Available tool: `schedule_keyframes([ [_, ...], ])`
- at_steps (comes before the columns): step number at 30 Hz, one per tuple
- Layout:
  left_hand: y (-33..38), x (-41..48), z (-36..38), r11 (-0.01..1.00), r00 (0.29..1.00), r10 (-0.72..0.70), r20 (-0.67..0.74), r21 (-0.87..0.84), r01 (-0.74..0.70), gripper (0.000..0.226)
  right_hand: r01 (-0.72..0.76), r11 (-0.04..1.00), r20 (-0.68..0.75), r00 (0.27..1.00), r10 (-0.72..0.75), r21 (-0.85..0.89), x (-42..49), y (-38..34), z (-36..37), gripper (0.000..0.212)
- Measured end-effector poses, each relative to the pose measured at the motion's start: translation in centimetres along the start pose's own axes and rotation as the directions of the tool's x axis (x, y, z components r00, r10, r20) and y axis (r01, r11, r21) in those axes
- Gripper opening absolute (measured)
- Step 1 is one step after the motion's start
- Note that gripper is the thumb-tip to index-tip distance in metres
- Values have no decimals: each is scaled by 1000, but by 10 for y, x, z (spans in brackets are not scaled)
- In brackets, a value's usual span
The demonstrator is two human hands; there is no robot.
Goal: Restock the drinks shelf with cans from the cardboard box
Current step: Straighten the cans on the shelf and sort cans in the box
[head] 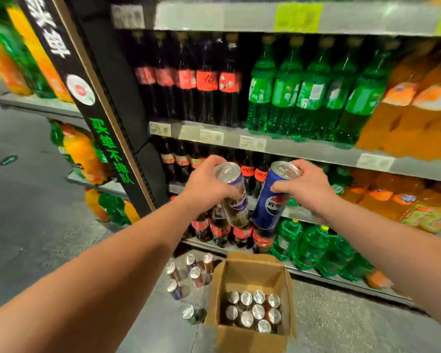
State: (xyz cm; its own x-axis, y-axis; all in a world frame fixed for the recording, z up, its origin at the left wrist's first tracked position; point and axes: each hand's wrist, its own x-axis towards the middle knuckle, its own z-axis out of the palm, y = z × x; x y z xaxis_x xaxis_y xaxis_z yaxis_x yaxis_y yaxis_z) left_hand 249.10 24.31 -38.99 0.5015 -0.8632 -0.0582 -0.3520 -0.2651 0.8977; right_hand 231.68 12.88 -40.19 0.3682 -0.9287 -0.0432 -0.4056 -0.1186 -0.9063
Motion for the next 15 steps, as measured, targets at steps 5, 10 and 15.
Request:
schedule_keyframes([
  [5,58,-18,-33,972,995,82,-51,-218,-91,53,122,969,-5,992,-124,214,-21,-77,-22,31],
  [10,115,-35,-60,910,979,152,-137,-367,-192,52,218,915,-56,976,-211,340,-34,-141,-40,25],
  [15,166,-42,-89,877,959,199,-202,-401,-266,63,270,886,-80,962,-259,377,-43,-200,-54,21],
])
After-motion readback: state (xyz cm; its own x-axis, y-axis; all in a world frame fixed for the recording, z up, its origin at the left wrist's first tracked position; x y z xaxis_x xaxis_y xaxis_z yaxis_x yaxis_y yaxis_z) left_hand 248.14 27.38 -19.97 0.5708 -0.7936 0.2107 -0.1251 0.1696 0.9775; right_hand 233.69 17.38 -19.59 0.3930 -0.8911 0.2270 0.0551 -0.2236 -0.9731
